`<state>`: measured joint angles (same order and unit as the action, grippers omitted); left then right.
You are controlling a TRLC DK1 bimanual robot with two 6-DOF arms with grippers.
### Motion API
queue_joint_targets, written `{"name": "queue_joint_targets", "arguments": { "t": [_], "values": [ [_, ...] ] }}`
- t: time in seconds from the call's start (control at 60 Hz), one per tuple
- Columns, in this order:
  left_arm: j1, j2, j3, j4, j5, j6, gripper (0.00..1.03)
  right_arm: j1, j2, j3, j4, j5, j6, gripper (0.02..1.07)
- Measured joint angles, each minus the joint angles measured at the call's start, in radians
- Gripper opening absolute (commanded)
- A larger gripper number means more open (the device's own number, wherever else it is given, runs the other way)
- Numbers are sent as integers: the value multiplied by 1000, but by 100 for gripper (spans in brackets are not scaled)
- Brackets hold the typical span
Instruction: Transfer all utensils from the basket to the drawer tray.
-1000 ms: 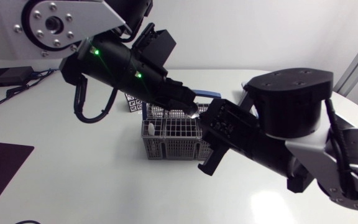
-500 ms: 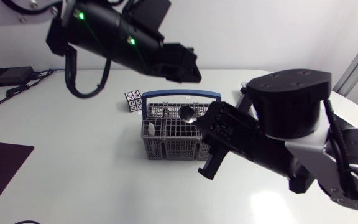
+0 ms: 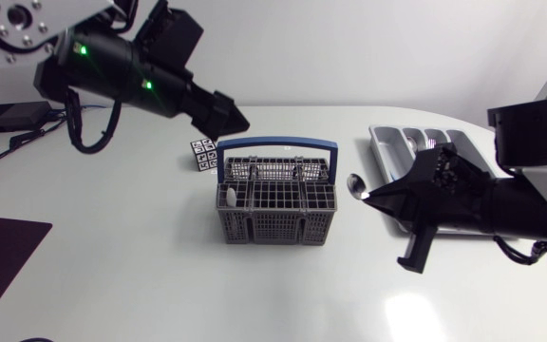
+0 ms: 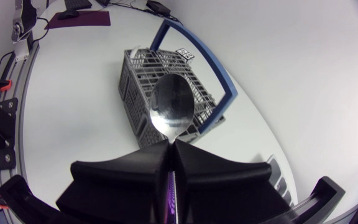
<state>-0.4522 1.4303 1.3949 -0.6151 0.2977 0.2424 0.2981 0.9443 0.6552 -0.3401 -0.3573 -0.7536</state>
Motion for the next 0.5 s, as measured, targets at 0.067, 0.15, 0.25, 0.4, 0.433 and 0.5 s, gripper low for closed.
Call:
{"name": "queue_joint_targets", "arguments": {
  "t": [0.067, 0.15, 0.25, 0.4, 0.433, 0.5],
  "values": [
    [5, -24, -70, 32, -11, 47, 86, -98, 5, 0, -22, -48, -81, 7],
    [12, -52, -131, 57, -19, 82, 86, -207, 32, 5, -71, -113, -185, 7],
    [13, -83, -196, 91, -38, 114, 86, -332, 113, 33, -164, -162, -319, 7],
    [30, -107, -290, 143, -42, 133, 87, -483, 263, 121, -283, -175, -549, 8],
    [37, -108, -305, 150, -42, 133, 88, -518, 299, 144, -305, -174, -607, 8],
    [53, -111, -333, 167, -42, 136, 88, -574, 356, 180, -326, -170, -694, 8]
  ]
}}
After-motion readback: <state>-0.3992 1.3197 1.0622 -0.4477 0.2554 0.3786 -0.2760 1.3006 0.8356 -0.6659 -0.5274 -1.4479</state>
